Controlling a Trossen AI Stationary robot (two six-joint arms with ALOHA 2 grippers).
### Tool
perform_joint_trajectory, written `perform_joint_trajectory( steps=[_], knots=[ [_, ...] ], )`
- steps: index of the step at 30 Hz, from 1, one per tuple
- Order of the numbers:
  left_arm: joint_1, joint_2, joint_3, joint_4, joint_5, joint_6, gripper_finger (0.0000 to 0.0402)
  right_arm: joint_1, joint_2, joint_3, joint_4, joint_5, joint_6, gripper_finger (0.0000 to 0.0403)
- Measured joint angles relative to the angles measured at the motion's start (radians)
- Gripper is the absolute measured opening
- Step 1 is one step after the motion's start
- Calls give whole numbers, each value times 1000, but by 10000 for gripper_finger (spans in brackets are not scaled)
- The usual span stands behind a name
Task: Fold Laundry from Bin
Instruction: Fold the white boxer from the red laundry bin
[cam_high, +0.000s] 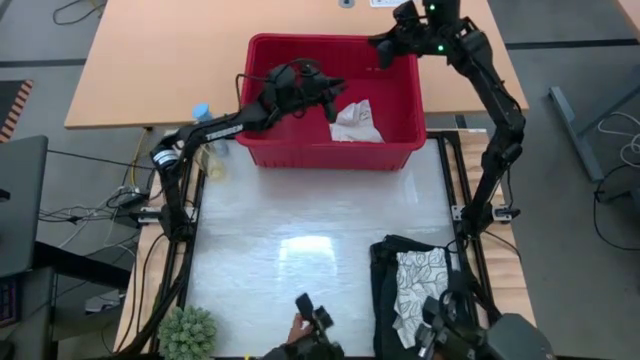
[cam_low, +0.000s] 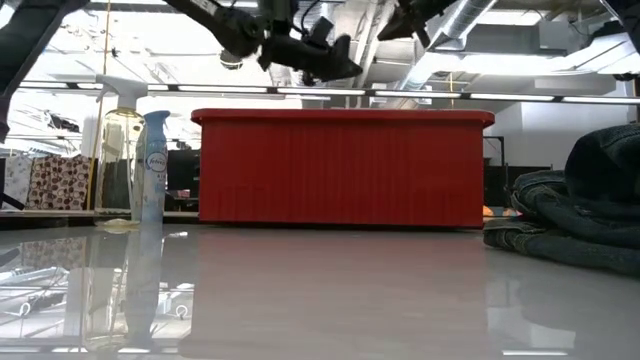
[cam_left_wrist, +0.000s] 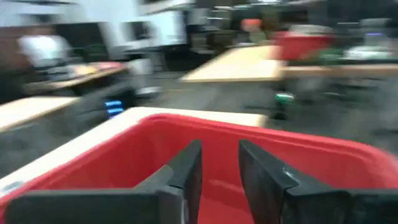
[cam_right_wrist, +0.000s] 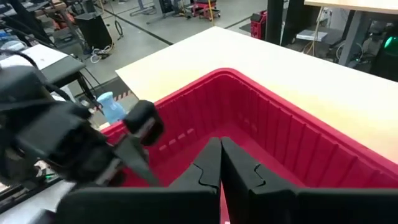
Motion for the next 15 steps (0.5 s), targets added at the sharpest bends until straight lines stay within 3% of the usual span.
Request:
perform_joint_trajectory(
  steps=[3,4,10,13,15],
  knots=[
    [0,66,59,49,-239,-27,105,-1,0,15,-32,0,0,32],
    [1,96,92,54,-274,-34,106,-1,0,15,-43,0,0,32],
    [10,354,367,-33,-256,-21,107,2,0,15,-103,-1,-20,32],
    [4,477,541,-170,-266,-22,107,6,0,15,-140,0,-22,32],
    [4,540,656,-329,-215,-66,107,4,0,15,-169,-1,-28,32]
  ],
)
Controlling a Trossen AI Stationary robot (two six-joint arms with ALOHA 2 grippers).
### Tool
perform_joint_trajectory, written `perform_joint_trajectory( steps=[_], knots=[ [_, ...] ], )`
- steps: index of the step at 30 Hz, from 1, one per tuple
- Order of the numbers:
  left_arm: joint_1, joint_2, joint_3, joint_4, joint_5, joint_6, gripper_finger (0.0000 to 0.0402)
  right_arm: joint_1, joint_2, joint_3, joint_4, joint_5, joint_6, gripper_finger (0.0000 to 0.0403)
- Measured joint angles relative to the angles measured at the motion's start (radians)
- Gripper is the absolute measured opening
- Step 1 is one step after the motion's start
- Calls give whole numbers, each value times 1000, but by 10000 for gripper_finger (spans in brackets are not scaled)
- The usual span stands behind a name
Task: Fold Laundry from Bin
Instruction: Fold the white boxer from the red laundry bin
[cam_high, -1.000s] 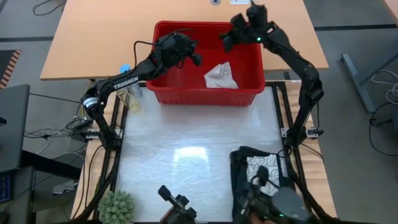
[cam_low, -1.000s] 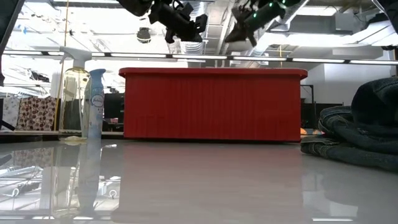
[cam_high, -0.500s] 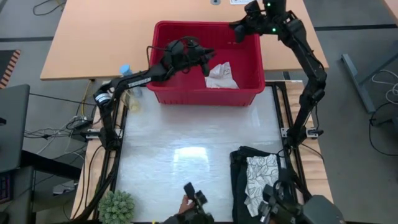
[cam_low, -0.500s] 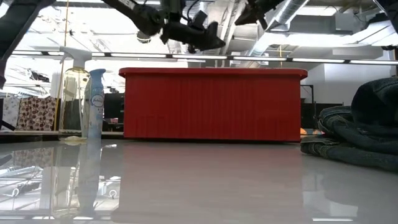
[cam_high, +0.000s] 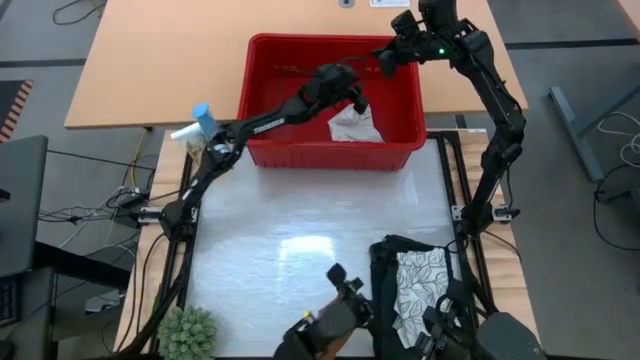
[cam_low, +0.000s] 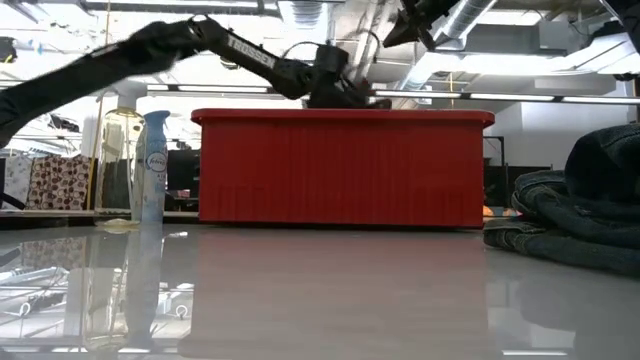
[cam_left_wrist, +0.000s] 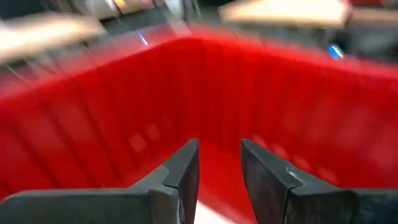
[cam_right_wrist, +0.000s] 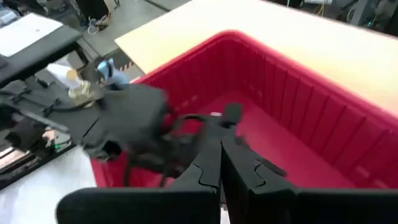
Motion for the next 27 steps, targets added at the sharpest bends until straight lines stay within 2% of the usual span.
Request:
perform_joint_trajectory(
  steps=[2,5,10,14,20,23,27],
  knots=[
    [1,51,87,-149,75,-47,107,0,0,0,-37,0,-26,32],
    [3,54,30,-185,123,-69,108,0,0,0,-72,0,-65,32],
    [7,45,32,-294,131,-42,121,0,0,0,-76,0,-75,32],
    [11,48,31,-360,150,-55,153,0,0,0,-76,0,-86,32],
    [9,64,31,-424,173,-82,225,2,1,0,-76,0,-93,32],
    [4,89,30,-413,148,-94,254,2,1,0,-77,0,-93,32],
    [-2,111,31,-430,111,-95,270,4,1,0,-82,-3,-93,32]
  ],
)
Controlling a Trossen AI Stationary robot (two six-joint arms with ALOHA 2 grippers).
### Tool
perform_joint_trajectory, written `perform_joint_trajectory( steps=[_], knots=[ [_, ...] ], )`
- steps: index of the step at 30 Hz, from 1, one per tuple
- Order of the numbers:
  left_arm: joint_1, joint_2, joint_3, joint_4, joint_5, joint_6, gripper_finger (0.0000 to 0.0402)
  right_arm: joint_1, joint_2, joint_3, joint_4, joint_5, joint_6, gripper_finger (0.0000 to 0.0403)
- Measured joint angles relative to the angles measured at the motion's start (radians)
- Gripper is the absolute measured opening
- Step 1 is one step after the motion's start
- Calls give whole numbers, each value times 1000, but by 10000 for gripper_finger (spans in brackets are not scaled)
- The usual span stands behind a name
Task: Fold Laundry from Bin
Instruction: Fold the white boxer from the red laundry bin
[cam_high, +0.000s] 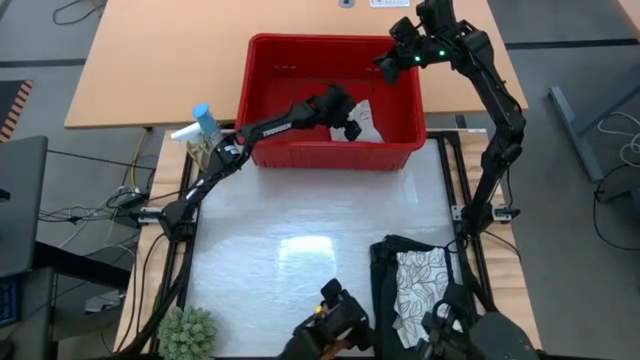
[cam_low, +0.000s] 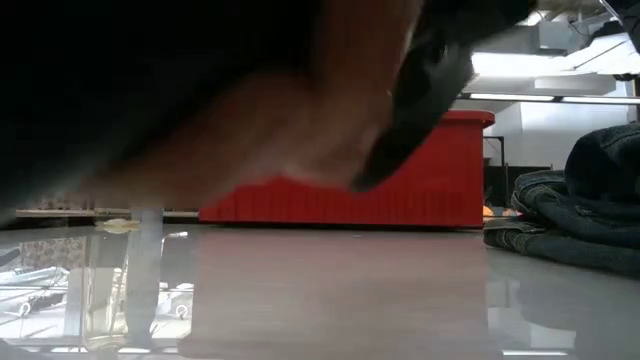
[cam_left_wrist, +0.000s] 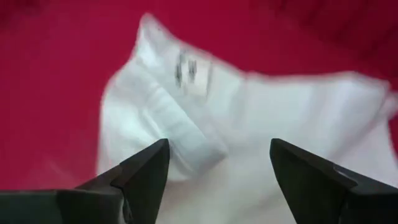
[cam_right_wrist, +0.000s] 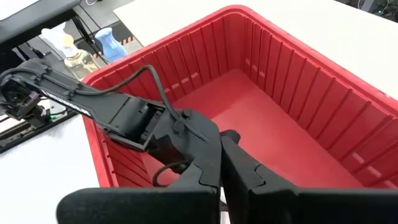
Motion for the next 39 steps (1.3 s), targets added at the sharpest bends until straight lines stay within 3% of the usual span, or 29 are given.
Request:
perform_joint_trajectory(
  steps=[7,10,13,18,19,25,39],
  knots=[
    [-7,39,-1,20,-98,-43,271,6,0,0,-5,-2,-9,32],
    [-3,42,0,-4,-105,-86,250,8,0,0,-6,-3,-10,32],
    [6,43,0,-26,-106,-160,193,7,0,0,-6,-3,-26,32],
    [24,43,24,-31,-79,-192,35,6,0,0,-5,-2,-38,32],
    [27,43,34,-29,-72,-191,19,4,0,0,-5,-2,-38,32],
    [38,12,49,-7,-86,-193,3,3,0,0,-5,1,-61,32],
    [40,-196,49,-15,-140,-109,0,-51,0,0,39,31,-91,32]
  ],
)
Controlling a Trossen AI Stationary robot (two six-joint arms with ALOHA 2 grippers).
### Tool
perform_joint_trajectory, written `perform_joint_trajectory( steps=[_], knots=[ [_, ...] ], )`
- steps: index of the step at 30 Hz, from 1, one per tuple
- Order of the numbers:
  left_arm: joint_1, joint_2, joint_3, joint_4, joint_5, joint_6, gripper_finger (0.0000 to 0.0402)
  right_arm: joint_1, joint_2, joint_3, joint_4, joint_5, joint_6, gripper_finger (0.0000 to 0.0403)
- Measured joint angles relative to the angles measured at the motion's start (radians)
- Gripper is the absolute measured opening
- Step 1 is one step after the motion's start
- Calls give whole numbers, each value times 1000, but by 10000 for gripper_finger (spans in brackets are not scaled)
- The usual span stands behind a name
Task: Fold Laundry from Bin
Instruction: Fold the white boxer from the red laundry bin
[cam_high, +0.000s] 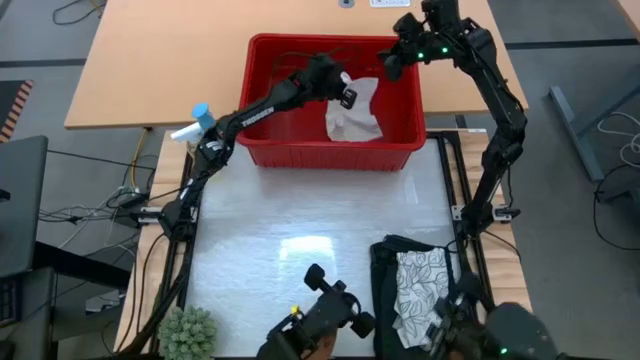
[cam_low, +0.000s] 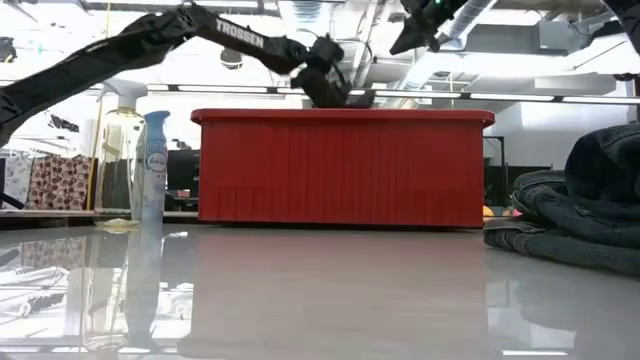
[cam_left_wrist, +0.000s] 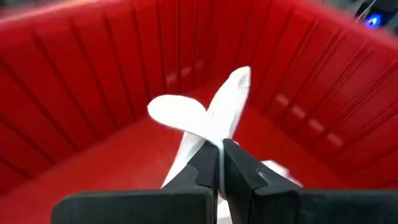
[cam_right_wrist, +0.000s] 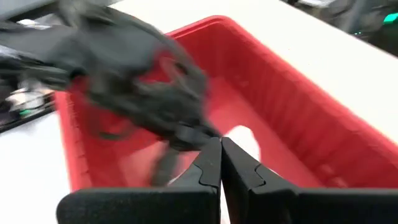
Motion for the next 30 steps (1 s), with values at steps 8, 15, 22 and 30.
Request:
perform_joint_trajectory(
  steps=[8,15,22,30],
  knots=[
    [-9,-151,0,-8,-1,39,0,-124,1,0,13,59,-38,32],
    [-58,-292,0,-35,-10,129,0,-198,2,0,12,58,10,37],
    [-155,-451,0,-156,-10,139,0,-214,2,0,12,56,40,42],
    [-335,-632,0,-272,-18,135,0,-189,2,0,12,28,118,42]
  ],
)
